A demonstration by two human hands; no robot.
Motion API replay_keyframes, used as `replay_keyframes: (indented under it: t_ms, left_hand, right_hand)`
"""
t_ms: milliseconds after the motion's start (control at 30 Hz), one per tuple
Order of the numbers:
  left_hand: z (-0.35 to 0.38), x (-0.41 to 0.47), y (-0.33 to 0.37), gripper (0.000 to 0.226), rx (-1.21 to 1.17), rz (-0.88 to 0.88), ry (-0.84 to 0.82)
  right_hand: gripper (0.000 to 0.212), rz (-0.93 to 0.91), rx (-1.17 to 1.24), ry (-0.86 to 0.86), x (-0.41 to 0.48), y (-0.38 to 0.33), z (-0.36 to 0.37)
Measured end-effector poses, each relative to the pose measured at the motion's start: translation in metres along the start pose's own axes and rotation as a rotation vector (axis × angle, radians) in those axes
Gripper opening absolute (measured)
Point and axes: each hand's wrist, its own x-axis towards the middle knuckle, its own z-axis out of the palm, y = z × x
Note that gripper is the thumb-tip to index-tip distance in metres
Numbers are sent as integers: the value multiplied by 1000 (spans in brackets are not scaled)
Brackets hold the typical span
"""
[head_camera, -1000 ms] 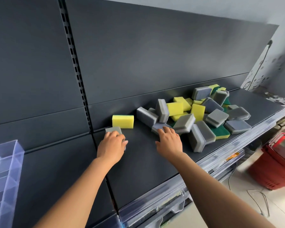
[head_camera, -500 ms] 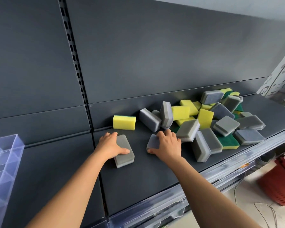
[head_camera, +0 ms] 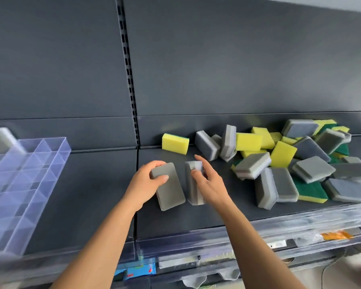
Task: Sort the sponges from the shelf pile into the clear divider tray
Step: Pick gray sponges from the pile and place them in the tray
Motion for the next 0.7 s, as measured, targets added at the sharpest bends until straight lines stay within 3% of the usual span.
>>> replay_keyframes:
  t_ms: [267,367,700]
  left_hand:
    - [-28,-50,-3,33,-52,-4,181]
    - [-48,-63,-3,33,-20,22,209]
    - [-160,-95,-28,34,61,55,280]
  right_hand:
    - [28,-178,99,-146,-25,-23,34]
    - [44,-271,18,-135,-30,-34,52]
    - [32,-376,17,-73,-48,-98,146]
